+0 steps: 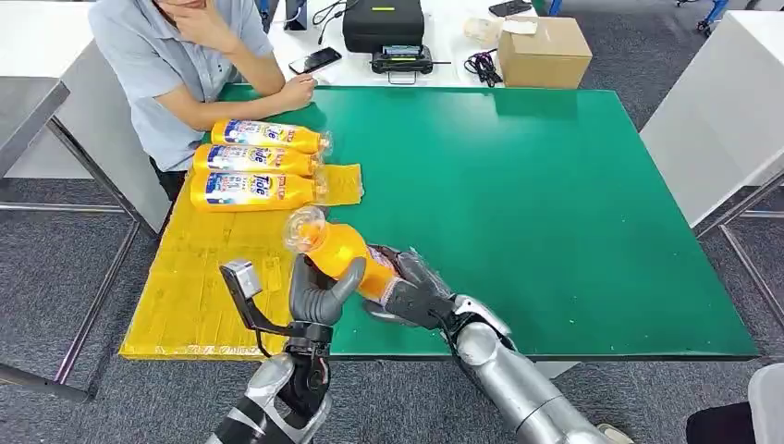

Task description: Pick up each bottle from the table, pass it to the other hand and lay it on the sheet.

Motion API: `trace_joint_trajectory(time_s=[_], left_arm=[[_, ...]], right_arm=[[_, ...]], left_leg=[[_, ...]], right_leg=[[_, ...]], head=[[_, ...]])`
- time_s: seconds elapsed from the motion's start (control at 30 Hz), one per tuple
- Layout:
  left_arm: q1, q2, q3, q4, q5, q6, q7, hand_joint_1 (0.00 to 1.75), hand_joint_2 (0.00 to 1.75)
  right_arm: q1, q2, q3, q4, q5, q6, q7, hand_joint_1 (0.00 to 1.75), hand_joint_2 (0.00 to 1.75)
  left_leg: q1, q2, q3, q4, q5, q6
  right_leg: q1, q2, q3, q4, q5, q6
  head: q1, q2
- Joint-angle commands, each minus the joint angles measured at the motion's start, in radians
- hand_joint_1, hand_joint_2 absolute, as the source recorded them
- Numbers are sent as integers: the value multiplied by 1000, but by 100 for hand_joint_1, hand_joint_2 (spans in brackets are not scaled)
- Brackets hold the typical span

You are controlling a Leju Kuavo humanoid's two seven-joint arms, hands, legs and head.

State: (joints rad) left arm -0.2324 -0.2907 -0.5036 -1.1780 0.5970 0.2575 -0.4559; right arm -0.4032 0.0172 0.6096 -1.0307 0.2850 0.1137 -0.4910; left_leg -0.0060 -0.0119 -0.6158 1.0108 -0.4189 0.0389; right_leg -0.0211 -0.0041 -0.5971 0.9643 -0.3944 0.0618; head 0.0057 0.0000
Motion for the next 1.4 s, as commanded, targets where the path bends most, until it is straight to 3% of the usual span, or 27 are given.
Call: trace_joint_trajectory(time_s=[0.03,0.57,1.2,1.4], left_arm=[[-48,1,0,81,-4,-1,8,0,175],[-72,27,-77,95,-135,89,-90,0,175],[-91,22,-60,134,-109,78,-88,0,175],[-93,4,-30,168,-33,22,-30,0,175]], right_arm=[[-51,1,38,29,-4,3,-1,175,175],[-54,-5,13,-2,-61,25,6,175,175],[-63,5,25,12,-61,28,9,175,175],[-66,9,35,17,-56,22,9,175,175]], left_leg=[[0,2,2,0,-1,-1],[0,1,2,0,-1,-1],[0,2,3,0,-1,-2],[1,2,3,0,-1,-2]], right_leg=[[0,1,2,0,-1,-2],[0,0,1,0,-1,-2],[1,1,3,0,-1,-2],[1,2,2,0,-1,-2]], head=[[0,0],[0,0],[0,0],[0,0]])
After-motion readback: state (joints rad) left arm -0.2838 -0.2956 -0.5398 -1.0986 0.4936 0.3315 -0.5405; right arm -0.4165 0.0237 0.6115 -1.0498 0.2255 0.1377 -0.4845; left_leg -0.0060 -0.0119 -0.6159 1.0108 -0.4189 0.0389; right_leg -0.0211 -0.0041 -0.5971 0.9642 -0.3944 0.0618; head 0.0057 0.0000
